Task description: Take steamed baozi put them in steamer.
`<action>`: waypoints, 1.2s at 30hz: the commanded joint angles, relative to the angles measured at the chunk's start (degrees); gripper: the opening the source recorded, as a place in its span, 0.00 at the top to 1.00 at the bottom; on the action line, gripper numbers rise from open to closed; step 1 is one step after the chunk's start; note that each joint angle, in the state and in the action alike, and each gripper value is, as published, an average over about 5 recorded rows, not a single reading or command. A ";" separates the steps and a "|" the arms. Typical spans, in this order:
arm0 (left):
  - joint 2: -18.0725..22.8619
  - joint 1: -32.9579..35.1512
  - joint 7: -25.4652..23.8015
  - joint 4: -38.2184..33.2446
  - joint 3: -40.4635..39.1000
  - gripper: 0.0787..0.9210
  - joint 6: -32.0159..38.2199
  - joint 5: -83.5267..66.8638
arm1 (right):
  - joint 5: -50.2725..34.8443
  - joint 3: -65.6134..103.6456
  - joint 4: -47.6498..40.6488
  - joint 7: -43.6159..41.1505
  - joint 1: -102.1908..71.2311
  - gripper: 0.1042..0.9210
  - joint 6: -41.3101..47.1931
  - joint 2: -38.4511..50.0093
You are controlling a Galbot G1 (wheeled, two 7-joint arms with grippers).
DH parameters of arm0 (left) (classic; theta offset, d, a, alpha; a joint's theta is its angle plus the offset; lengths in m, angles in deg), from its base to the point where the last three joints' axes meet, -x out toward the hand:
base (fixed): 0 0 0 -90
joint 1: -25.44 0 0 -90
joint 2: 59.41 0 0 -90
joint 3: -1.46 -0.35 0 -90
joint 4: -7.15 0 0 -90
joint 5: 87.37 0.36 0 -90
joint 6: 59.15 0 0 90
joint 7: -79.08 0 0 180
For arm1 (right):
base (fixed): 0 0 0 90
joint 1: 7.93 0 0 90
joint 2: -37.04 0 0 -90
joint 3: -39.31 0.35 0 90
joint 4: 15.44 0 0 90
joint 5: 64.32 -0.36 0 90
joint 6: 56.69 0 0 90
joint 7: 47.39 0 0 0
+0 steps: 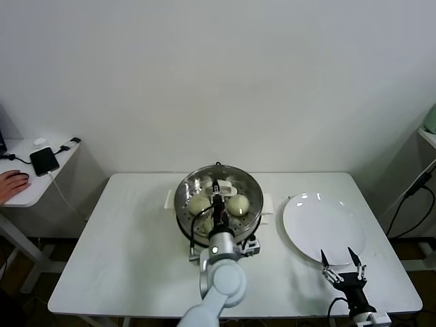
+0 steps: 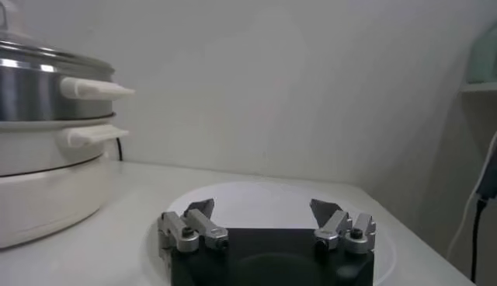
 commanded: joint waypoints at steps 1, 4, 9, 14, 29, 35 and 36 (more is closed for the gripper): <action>2.81 0.14 0.04 1.25 0.04 0.93 -0.80 0.73 | 0.90 -0.01 -0.43 -0.07 0.06 0.12 -1.74 -0.34; 2.80 0.24 -0.31 0.90 0.05 0.93 -0.46 0.79 | 1.17 -0.07 -0.36 -0.16 0.10 0.12 -2.07 -0.49; 2.39 0.44 -1.29 -1.58 -0.39 0.90 0.49 0.03 | 1.31 -0.13 -0.10 -0.37 0.18 0.12 -1.77 -0.43; 0.36 1.32 -2.70 -6.24 -2.23 0.76 1.14 -4.16 | 1.39 -0.19 0.07 -0.72 0.28 0.12 -0.63 -0.19; -13.92 16.23 11.99 -29.21 12.91 0.25 21.62 -48.98 | 2.61 -1.81 0.42 -1.07 0.74 0.12 1.59 -0.45; -16.68 18.50 20.26 -29.23 34.07 0.12 31.40 -89.95 | -0.47 -1.64 2.27 1.26 0.03 0.12 -3.81 0.21; -17.77 19.61 20.18 -28.13 37.25 0.12 33.10 -95.98 | -1.10 -1.62 2.70 1.57 -0.14 0.12 -3.87 0.66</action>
